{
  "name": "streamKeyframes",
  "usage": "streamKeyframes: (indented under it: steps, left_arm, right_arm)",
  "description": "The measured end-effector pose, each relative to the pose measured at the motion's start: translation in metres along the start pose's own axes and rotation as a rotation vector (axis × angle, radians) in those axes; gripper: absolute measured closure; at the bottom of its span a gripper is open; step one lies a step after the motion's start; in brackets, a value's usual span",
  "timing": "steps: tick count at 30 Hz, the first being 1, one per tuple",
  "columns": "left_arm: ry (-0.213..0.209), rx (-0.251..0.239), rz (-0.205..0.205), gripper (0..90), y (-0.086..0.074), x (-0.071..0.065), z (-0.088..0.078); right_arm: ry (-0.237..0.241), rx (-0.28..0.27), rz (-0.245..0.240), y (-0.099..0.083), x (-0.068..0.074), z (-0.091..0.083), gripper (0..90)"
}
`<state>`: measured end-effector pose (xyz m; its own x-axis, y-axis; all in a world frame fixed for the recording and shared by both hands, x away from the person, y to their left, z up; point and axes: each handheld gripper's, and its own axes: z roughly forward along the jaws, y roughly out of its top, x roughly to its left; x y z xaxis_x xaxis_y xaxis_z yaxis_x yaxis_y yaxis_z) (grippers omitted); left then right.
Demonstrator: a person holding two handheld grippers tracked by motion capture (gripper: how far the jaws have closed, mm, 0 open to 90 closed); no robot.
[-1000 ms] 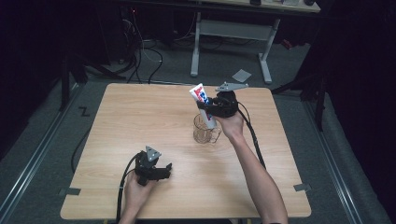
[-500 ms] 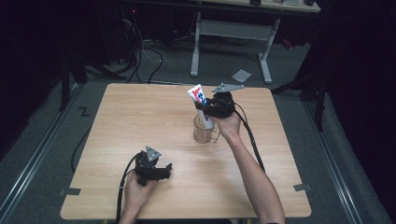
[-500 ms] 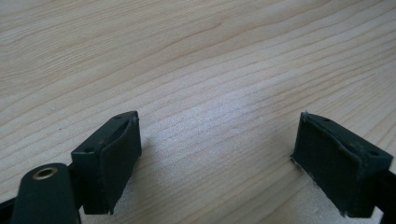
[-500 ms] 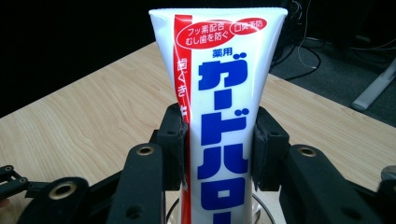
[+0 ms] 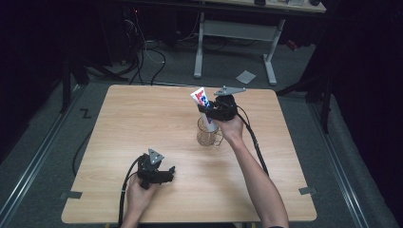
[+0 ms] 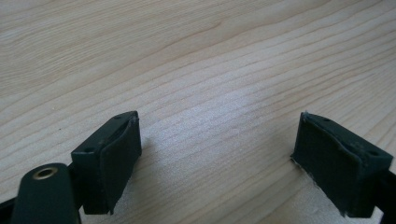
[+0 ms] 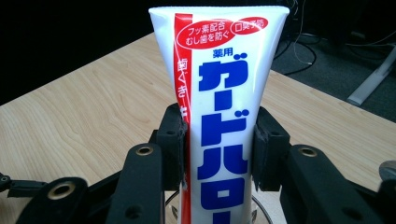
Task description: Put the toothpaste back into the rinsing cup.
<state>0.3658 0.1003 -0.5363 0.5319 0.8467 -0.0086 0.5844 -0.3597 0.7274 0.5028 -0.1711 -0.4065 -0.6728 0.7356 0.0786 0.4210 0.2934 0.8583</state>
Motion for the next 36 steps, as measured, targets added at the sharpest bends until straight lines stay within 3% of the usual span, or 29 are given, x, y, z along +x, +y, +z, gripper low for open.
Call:
streamKeyframes:
  steps: [36]
  left_arm:
    - [0.000, 0.000, -0.001, 15.3, 0.000, 0.000, 0.000]
  right_arm:
    - [0.001, 0.040, 0.007, -0.016, -0.004, 0.007, 61.1]
